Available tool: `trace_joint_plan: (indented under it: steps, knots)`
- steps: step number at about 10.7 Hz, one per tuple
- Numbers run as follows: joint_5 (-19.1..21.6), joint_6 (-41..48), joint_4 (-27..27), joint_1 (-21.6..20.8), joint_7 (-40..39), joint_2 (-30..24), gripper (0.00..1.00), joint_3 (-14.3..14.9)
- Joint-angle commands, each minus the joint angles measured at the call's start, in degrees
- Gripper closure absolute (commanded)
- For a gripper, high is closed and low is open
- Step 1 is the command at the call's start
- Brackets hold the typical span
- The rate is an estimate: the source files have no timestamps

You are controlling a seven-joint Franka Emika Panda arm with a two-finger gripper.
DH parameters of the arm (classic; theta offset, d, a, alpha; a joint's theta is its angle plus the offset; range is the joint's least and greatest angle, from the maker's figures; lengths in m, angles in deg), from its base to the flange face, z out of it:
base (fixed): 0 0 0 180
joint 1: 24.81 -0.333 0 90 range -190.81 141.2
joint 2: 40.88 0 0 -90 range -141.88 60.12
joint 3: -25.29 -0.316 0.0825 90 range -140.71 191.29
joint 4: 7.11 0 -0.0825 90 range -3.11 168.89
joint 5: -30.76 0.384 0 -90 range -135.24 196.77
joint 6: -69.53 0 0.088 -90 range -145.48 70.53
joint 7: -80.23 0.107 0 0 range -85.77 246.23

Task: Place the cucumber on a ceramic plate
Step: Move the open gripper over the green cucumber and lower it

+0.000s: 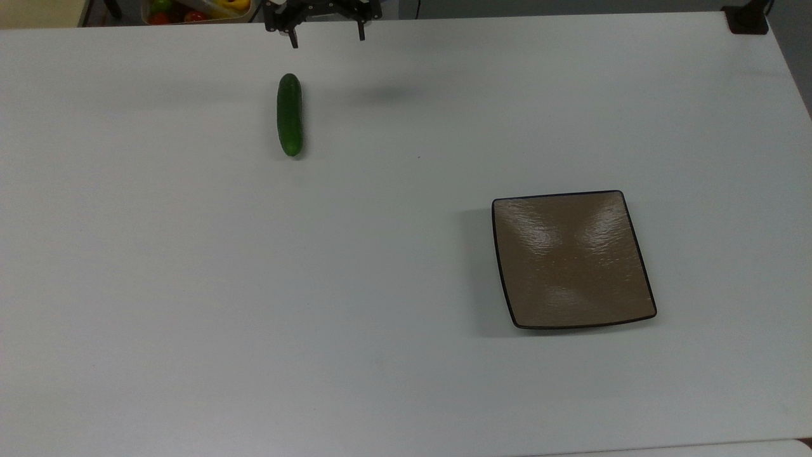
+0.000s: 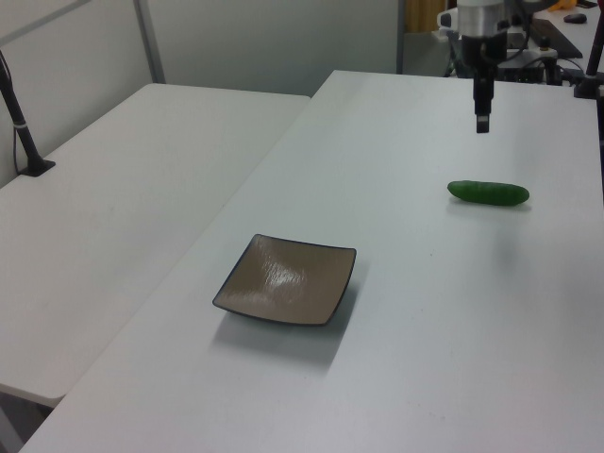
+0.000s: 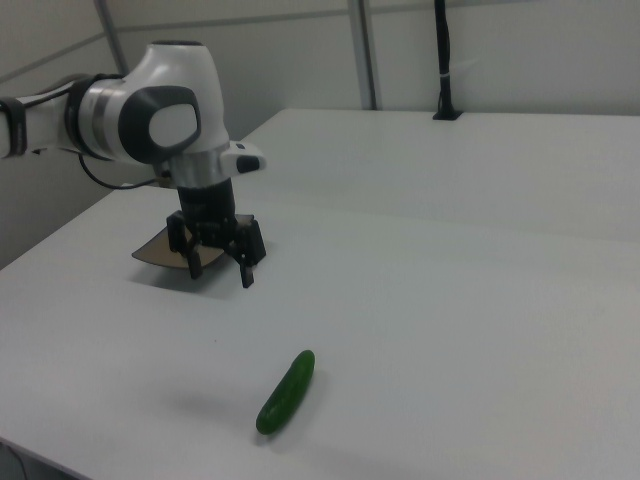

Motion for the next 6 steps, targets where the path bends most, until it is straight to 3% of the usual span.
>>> trace_joint_plan:
  steps: [1, 2, 6]
  knots:
    - [-3.27, -1.24, 6.51, 1.85, -2.0, -1.83, 0.0, 0.09]
    - [-4.94, -2.98, 8.62, 1.94, -2.0, -1.92, 0.0, 0.09]
    - [-5.22, -11.06, 16.02, 4.04, -2.0, -1.57, 0.0, 0.09]
